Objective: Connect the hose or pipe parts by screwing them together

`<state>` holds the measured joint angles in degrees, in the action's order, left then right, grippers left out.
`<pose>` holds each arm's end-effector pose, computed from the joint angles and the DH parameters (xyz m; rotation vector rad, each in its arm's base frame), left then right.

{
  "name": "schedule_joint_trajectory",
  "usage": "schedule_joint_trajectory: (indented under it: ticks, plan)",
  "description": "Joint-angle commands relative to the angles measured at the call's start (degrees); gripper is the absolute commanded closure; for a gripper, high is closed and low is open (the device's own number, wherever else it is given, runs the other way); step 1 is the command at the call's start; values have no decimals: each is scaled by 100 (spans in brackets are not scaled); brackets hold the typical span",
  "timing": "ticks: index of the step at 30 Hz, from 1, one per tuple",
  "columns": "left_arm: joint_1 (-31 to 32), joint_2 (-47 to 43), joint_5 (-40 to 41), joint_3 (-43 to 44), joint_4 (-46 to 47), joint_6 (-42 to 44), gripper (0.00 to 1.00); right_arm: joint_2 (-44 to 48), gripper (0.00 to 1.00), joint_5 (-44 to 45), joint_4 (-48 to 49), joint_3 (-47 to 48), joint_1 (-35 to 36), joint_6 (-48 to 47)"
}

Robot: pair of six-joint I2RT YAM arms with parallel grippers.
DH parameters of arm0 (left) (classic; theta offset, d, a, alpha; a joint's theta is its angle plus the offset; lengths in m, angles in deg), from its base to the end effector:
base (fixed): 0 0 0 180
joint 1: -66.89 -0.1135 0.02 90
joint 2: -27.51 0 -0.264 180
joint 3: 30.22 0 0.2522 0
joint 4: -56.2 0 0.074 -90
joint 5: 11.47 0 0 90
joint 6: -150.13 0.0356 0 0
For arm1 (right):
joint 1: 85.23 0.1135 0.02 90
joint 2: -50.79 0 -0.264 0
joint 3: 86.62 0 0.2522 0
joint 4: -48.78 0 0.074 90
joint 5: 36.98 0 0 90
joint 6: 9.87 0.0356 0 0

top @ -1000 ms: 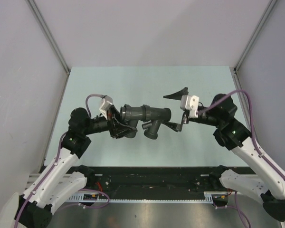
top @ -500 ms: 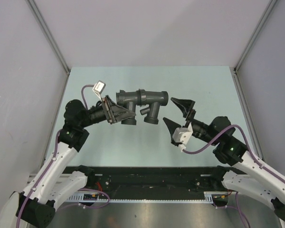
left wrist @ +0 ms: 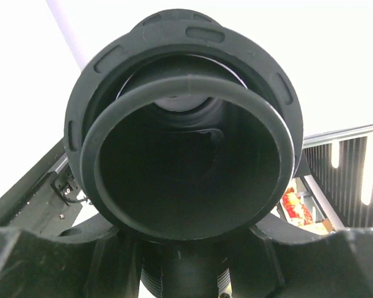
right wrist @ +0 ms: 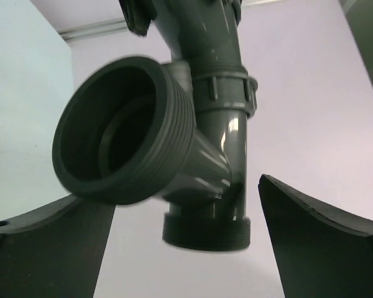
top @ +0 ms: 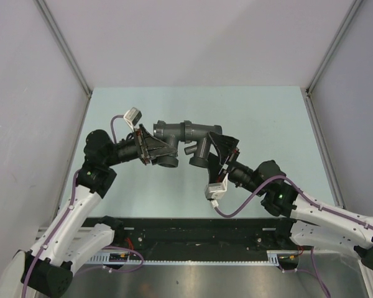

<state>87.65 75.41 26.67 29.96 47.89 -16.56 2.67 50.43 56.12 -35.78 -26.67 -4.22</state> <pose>0.1632 -0.0918 0.3697 -0.0148 1.9239 -1.9216 0.1048 0.1745 0.3412 -1.3426 0.4105 -0.3427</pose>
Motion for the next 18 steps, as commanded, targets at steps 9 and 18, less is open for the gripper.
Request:
schedule_joint_trajectory:
  ticks: [9,18]
  plan:
    - [51,-70,-246,263,395,1680,100,-216,35,-407,-8,607,436,945]
    - [148,44,-896,-97,773,3940,99,-66,66,-1611,-687,941,-37,3792]
